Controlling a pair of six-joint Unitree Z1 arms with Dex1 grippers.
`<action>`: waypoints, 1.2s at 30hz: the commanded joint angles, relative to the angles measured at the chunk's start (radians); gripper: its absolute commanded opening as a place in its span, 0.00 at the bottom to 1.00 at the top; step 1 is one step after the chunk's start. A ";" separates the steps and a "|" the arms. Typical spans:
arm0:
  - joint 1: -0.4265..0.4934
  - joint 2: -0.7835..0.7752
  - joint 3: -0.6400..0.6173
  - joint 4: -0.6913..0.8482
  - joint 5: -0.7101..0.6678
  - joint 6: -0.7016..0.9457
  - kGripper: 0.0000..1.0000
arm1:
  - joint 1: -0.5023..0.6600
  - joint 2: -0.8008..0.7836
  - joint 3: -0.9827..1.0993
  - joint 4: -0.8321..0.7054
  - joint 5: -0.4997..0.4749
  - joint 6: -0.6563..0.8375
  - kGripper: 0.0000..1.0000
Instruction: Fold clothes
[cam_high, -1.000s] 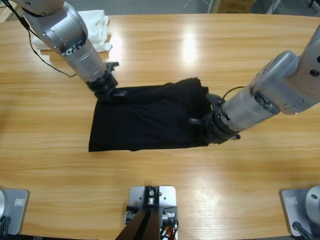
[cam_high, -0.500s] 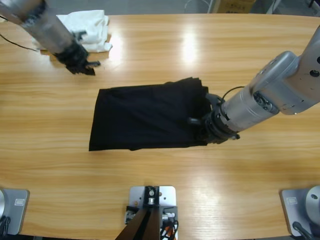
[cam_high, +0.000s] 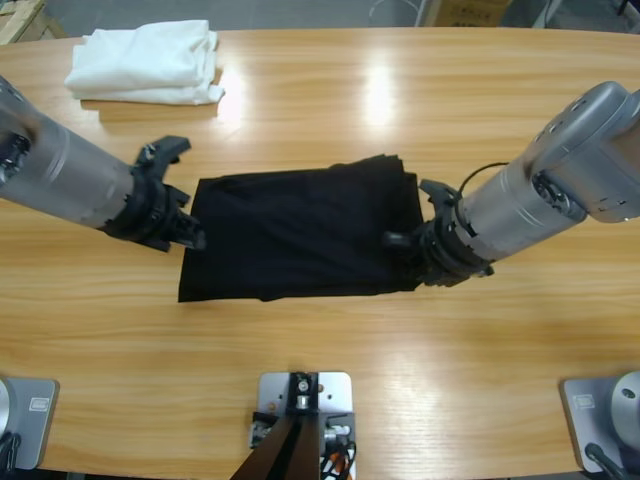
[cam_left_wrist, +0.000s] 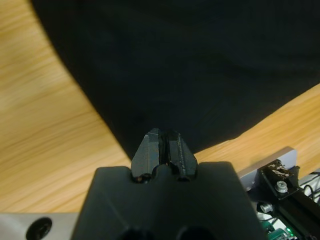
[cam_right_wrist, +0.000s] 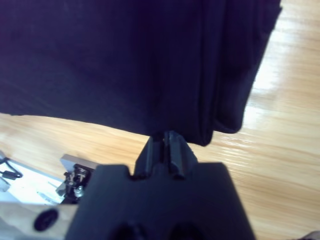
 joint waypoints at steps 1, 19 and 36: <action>-0.089 0.144 0.053 -0.054 -0.001 -0.037 0.00 | 0.010 0.031 -0.012 0.005 -0.008 -0.012 0.00; -0.115 0.285 0.095 -0.159 -0.019 -0.089 0.00 | 0.023 0.195 -0.295 -0.166 0.116 -0.096 0.00; -0.115 0.329 0.115 -0.218 -0.044 -0.080 0.00 | -0.085 0.341 -0.310 -0.153 0.038 -0.195 0.00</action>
